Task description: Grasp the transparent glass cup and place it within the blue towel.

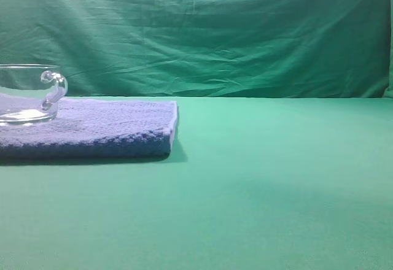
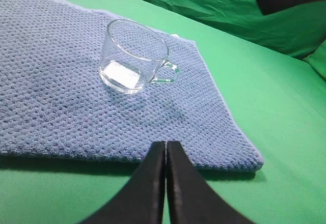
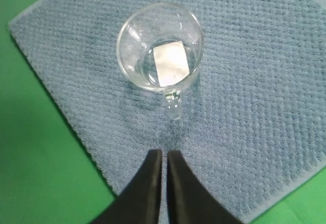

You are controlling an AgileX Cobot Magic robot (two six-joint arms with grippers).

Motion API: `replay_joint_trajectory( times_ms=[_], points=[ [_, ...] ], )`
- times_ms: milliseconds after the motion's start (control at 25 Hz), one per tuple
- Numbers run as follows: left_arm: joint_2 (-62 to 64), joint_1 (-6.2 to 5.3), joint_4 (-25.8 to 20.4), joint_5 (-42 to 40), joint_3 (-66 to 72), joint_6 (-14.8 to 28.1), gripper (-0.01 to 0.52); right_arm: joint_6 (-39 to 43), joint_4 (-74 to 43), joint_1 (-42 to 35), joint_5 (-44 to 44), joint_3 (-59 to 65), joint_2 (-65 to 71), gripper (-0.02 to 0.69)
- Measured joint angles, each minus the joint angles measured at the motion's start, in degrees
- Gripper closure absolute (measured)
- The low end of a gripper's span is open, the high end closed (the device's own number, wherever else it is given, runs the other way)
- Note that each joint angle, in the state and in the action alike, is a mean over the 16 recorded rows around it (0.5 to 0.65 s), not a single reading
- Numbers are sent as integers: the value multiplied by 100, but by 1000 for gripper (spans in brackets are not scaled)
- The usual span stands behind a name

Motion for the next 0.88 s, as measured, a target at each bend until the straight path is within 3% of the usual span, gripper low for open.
replay_joint_trajectory(
  times_ms=[280,880],
  points=[
    [0,0,0,0,0,0,514,-6,29,-3,-303,1560,-1431,665],
    [0,0,0,0,0,0,514,-357,209,-3,-2143,5874,-4898,665]
  ],
)
